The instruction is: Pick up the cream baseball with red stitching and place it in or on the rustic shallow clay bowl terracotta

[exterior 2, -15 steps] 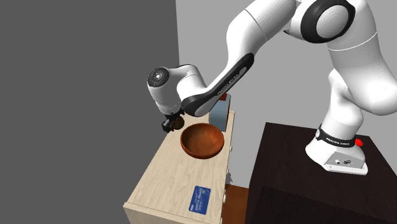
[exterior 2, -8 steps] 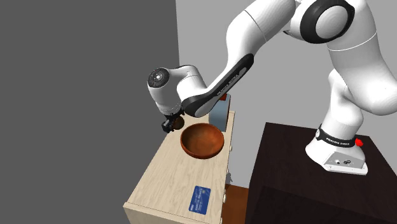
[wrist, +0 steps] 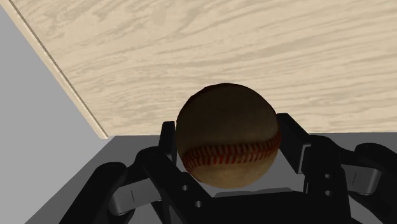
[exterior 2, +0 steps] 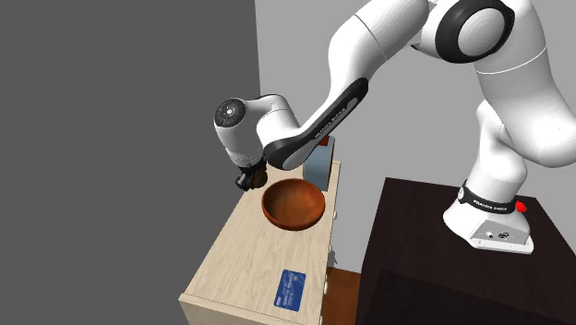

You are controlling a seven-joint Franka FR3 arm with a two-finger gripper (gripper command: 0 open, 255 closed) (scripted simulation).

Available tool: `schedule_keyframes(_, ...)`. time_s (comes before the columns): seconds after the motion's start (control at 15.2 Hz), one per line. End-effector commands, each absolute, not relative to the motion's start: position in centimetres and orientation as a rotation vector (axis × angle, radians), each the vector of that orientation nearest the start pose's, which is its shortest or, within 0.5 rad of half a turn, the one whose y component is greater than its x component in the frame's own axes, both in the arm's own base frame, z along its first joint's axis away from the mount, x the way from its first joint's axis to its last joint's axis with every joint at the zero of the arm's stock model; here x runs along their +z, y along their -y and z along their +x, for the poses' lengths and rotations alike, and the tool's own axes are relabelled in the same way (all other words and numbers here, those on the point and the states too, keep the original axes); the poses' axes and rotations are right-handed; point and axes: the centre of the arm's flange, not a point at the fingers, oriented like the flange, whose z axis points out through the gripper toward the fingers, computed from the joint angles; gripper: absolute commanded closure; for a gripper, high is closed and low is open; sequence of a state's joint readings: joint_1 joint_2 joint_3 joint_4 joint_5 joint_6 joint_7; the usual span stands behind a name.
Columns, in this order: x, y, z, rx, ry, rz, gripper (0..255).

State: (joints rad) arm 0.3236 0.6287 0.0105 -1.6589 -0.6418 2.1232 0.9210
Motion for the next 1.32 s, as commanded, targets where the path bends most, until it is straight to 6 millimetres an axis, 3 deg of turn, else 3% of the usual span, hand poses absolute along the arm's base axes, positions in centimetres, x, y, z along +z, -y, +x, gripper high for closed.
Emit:
schedule_keyframes(0.0,23.6,-19.4,64.3,0.23,0.26,2.616,255)
schedule_keyframes(1.25,33.1,-19.4,64.3,0.23,0.26,2.616,255)
